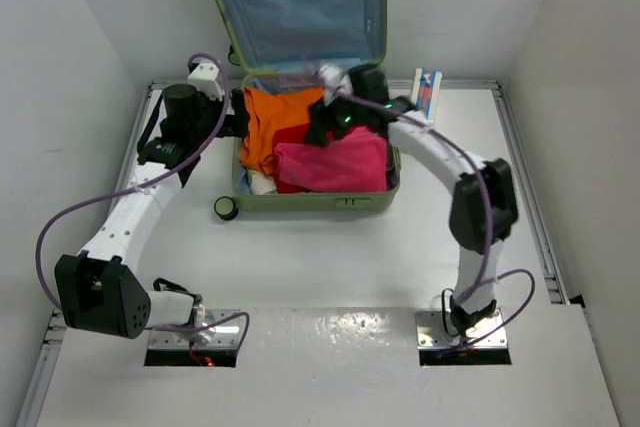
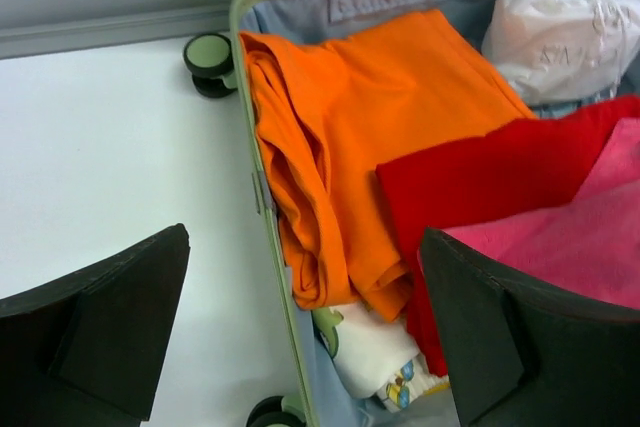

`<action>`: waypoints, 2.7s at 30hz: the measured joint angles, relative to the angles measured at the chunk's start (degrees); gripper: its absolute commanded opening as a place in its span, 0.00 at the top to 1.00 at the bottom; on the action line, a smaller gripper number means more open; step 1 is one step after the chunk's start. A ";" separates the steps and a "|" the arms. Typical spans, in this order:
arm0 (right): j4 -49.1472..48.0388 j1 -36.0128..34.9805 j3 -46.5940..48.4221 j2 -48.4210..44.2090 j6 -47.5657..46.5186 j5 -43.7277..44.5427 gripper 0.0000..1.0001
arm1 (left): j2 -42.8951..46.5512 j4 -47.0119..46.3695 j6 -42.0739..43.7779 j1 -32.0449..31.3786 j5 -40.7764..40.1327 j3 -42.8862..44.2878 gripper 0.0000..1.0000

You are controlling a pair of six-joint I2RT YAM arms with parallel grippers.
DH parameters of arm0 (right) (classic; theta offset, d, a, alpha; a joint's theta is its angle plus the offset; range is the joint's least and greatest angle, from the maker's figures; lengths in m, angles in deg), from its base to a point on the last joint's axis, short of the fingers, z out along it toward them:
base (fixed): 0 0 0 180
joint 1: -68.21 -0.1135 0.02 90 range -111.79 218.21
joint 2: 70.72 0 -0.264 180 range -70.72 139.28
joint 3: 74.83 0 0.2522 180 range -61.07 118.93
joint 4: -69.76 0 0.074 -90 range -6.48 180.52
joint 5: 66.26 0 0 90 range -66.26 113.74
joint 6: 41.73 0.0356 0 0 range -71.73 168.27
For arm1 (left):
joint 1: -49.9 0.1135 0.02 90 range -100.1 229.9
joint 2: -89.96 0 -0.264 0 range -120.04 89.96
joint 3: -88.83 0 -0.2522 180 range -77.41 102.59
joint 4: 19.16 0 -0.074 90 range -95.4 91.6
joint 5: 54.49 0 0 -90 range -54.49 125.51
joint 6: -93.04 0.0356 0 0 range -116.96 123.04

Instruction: Pack the luggage

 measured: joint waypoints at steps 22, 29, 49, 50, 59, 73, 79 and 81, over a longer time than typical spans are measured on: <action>17.44 21.90 23.50 10.54 25.49 46.05 0.00 | -2.01 -0.24 -3.87 -0.98 -12.39 3.19 0.01; 19.10 23.78 23.61 11.56 28.22 50.31 0.00 | -1.88 -0.26 -3.45 -0.72 -12.74 2.58 0.01; 16.35 25.09 24.79 22.14 27.28 49.77 0.00 | -1.86 0.07 -3.45 0.04 -12.55 1.09 0.01; 16.09 25.29 24.72 22.51 27.10 49.66 0.00 | -1.86 0.07 -3.43 0.04 -12.52 1.09 0.01; 14.67 30.77 22.77 21.38 23.43 36.06 0.94 | -1.88 0.55 -2.82 0.09 -11.96 1.09 0.01; 13.29 37.77 6.23 1.97 18.82 11.61 1.00 | -1.95 1.07 -2.16 2.08 -9.94 -1.97 0.01; 0.74 29.94 5.18 -8.94 29.03 3.52 1.00 | -1.95 1.53 -2.29 4.79 -8.72 -2.34 0.01; -4.63 26.80 5.18 -10.19 34.51 1.29 1.00 | -1.92 1.86 -2.36 5.97 -7.91 -2.34 0.01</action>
